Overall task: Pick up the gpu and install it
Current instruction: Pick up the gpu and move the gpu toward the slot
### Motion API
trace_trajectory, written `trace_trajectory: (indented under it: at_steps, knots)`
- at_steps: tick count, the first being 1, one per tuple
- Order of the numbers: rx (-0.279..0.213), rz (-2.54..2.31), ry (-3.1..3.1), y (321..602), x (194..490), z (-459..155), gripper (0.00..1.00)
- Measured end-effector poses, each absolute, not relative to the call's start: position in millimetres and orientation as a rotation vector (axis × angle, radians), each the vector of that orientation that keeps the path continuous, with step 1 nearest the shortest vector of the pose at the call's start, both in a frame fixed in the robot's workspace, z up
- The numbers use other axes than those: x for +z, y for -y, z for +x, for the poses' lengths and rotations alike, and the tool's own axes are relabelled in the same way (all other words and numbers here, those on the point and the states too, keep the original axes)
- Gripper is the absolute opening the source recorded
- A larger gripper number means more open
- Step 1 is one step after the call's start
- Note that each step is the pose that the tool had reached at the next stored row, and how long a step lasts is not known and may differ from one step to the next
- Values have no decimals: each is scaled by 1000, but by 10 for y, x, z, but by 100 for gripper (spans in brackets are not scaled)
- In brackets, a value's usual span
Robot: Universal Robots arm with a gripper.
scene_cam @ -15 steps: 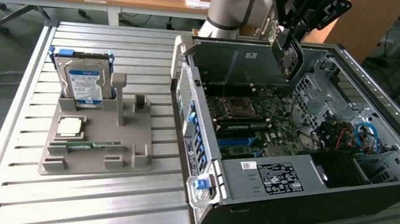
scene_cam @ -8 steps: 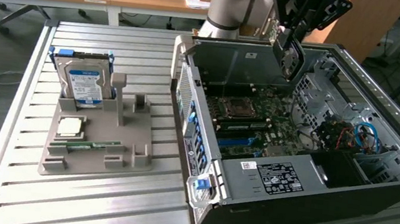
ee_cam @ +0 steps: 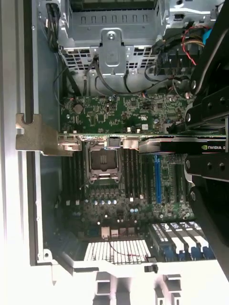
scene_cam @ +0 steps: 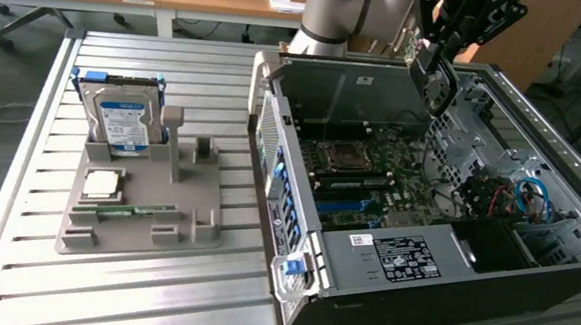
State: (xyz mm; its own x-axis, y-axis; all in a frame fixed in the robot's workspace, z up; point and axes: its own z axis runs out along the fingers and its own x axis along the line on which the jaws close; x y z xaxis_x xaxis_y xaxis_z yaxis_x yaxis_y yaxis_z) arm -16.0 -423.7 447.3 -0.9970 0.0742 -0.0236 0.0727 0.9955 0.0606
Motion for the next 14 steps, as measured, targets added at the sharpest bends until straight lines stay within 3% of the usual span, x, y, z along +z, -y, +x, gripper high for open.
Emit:
trace_trajectory:
  at_steps: [14]
  knots:
    - [93, 115, -3112, 4236, 4457, 72, 26]
